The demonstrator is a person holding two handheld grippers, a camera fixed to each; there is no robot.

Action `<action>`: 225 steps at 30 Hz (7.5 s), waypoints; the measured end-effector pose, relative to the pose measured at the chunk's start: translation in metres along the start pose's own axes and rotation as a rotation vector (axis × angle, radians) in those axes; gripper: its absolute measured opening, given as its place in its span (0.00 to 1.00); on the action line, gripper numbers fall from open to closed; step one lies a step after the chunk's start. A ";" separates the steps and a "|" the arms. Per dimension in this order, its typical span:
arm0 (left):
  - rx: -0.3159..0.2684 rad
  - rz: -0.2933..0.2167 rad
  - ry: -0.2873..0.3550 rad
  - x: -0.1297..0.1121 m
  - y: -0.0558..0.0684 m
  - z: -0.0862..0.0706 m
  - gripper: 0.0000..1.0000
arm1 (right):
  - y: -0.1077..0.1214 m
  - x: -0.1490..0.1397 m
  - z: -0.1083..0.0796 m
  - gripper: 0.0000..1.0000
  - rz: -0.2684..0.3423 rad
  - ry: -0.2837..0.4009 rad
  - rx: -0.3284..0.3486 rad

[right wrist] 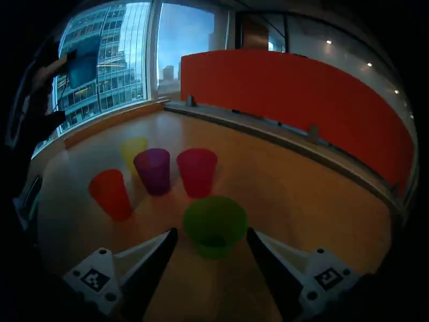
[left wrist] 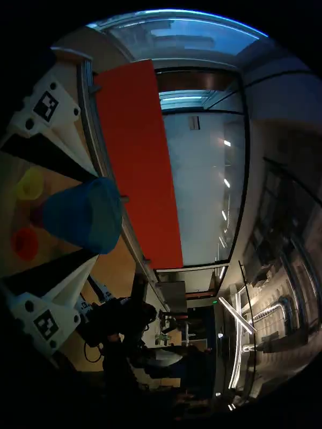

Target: Pour water

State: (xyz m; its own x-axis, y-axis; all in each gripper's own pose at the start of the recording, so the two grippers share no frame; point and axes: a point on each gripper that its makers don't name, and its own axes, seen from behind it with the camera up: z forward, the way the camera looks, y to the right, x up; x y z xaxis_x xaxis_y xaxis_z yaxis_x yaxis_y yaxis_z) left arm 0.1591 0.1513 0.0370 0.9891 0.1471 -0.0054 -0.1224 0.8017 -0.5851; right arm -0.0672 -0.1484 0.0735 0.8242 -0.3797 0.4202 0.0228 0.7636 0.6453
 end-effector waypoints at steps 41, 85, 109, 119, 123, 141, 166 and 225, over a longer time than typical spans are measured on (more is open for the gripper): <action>0.050 -0.004 0.004 0.002 -0.026 -0.016 0.85 | 0.007 0.020 0.013 0.91 0.001 0.059 -0.033; 0.040 -0.025 0.027 0.022 -0.016 -0.010 0.85 | -0.051 0.121 -0.087 0.91 -0.005 0.413 0.072; 0.029 -0.012 0.030 0.025 -0.011 -0.010 0.85 | -0.062 0.134 -0.098 0.91 -0.069 0.468 0.079; 0.027 -0.001 0.035 0.029 -0.011 -0.010 0.85 | -0.080 0.140 -0.099 0.91 -0.096 0.471 0.119; 0.026 0.010 0.042 0.032 -0.009 -0.010 0.85 | -0.089 0.140 -0.097 0.91 -0.112 0.465 0.139; 0.043 0.078 0.051 0.038 -0.010 -0.011 0.86 | -0.142 0.150 -0.090 0.91 -0.141 0.471 0.259; 0.121 0.303 0.070 0.060 -0.021 -0.024 0.85 | -0.184 0.153 -0.089 0.91 -0.155 0.479 0.351; 0.143 0.775 0.100 0.093 0.003 -0.040 0.85 | -0.225 0.168 -0.068 0.91 -0.182 0.481 0.433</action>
State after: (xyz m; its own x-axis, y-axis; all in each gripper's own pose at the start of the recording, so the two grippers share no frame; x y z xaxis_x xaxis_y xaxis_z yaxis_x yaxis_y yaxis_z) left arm 0.2539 0.1448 0.0024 0.6198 0.6462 -0.4452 -0.7815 0.5600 -0.2751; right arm 0.1047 -0.3491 -0.0442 0.9913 -0.1307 0.0145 0.0384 0.3930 0.9188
